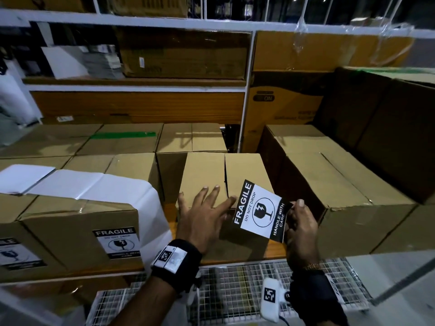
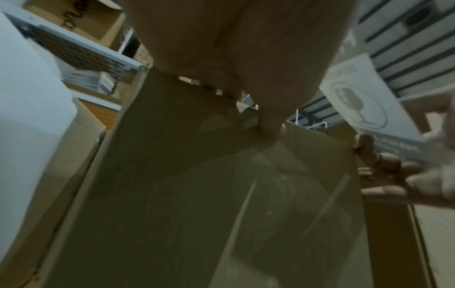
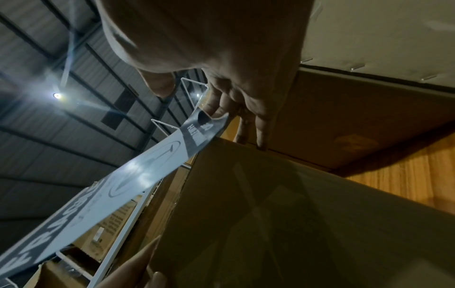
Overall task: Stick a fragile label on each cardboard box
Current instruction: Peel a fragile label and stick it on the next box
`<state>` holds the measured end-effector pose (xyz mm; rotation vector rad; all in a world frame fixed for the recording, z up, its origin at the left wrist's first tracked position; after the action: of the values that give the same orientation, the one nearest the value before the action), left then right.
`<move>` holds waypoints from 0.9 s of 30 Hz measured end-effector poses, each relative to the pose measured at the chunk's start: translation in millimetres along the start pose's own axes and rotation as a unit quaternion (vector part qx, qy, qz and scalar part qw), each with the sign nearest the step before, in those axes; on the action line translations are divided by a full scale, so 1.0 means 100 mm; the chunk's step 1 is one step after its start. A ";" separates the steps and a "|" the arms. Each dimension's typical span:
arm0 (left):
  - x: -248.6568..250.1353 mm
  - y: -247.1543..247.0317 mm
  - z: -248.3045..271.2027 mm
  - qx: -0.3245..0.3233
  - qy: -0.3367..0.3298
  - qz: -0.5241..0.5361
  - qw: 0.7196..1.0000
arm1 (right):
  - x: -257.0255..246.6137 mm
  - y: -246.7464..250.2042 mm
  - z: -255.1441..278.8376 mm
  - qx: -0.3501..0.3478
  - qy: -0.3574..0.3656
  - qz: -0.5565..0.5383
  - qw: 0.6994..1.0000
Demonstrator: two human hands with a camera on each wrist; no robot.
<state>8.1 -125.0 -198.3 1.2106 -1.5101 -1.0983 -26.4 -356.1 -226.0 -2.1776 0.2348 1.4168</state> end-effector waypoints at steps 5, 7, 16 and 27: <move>-0.10 0.09 0.01 0.023 -0.006 0.166 0.986 | 0.01 0.06 -0.03 0.006 -0.011 -0.015 1.000; -0.17 0.08 0.01 0.070 0.008 0.258 0.964 | 0.02 0.09 -0.05 0.007 -0.015 -0.017 1.000; -0.28 -0.15 0.15 0.115 0.227 0.379 0.890 | 0.11 0.12 -0.08 0.015 -0.025 -0.017 0.999; -0.23 -0.06 0.19 0.025 0.298 0.459 0.836 | -0.05 0.12 -0.06 -0.044 0.010 -0.012 0.999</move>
<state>-6.0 -100.9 -210.6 0.5956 -1.3417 -0.0136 -28.3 -370.0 -223.5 -2.2587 0.1565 1.4167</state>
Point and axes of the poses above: each hand's wrist, its own z-axis away from the middle knuckle, its own y-axis out of the back of the hand, x = y × z, the point moved 1 cm from there along -z, towards the middle knuckle, and after that the axes turned 13 degrees about y, right-handed, at the moved point
